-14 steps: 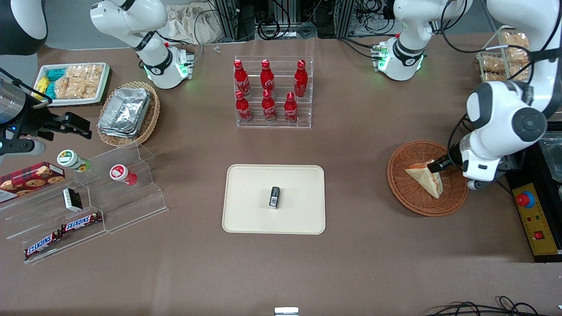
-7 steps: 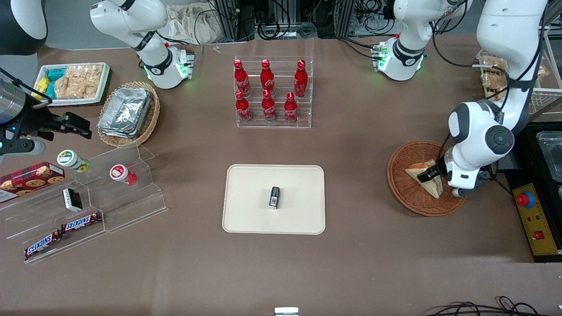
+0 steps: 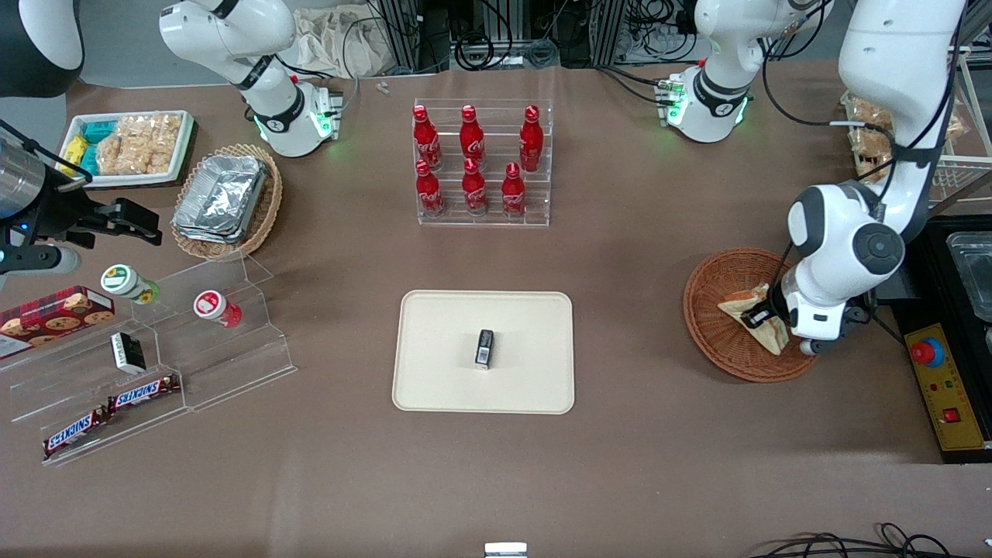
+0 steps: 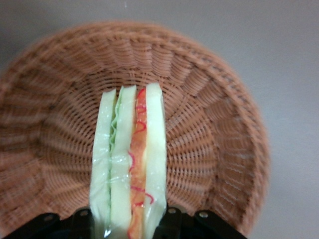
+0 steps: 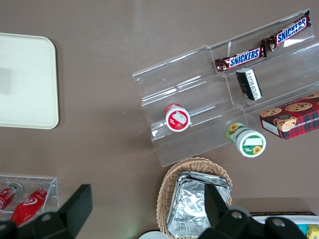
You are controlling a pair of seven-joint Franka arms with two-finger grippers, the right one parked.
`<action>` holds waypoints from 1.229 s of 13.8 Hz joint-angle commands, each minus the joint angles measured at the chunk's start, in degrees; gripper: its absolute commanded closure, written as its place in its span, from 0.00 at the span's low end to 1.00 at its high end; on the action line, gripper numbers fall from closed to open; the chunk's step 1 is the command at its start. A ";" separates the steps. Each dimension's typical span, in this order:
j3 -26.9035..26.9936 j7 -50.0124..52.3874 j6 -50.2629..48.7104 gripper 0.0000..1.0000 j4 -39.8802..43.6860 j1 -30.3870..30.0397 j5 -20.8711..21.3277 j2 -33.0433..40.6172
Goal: Place sandwich from basket to tray
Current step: 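Lift the sandwich from the basket and carry it toward the white tray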
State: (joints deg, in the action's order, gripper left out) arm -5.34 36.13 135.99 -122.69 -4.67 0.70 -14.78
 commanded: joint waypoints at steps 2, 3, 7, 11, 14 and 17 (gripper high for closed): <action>-2.99 -0.17 -26.23 1.00 15.77 0.28 0.36 4.85; -4.57 -0.97 -31.26 1.00 19.99 0.36 0.36 4.33; -14.23 -5.10 -35.53 1.00 24.87 0.37 -0.17 3.54; -21.72 -5.02 -32.38 1.00 30.91 4.82 0.27 -6.28; -21.29 -2.05 -24.93 1.00 37.60 13.53 0.79 -17.96; -21.29 2.70 -12.81 1.00 38.67 16.71 9.20 -26.76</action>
State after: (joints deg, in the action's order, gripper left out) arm -26.88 36.55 119.43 -88.47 10.60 5.58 -34.87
